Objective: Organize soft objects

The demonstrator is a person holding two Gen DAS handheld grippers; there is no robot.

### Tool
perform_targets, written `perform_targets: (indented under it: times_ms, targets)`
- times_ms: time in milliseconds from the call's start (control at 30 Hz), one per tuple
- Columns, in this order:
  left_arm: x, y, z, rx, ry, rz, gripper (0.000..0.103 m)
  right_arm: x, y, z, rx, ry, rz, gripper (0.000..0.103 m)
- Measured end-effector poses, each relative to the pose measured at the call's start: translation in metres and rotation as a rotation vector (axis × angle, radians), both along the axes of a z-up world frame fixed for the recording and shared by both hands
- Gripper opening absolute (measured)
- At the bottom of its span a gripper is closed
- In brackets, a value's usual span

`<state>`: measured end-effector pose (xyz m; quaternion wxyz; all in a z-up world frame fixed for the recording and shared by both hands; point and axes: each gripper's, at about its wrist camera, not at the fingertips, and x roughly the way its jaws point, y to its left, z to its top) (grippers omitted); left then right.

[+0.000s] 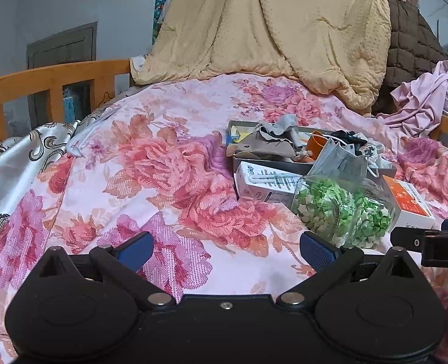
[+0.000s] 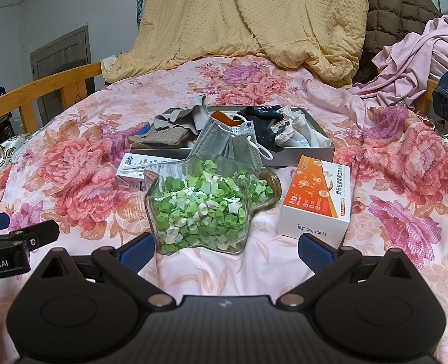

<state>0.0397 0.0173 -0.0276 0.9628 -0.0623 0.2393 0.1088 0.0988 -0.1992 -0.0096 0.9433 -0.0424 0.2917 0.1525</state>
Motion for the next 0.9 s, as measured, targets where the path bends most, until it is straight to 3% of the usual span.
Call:
perform_targets:
  times_ms: [900]
  targets:
    - [0.0010, 0.0004, -0.0032, 0.020, 0.026, 0.009, 0.102, -0.0004, 0.0016, -0.0007, 0.000, 0.003, -0.003, 0.103]
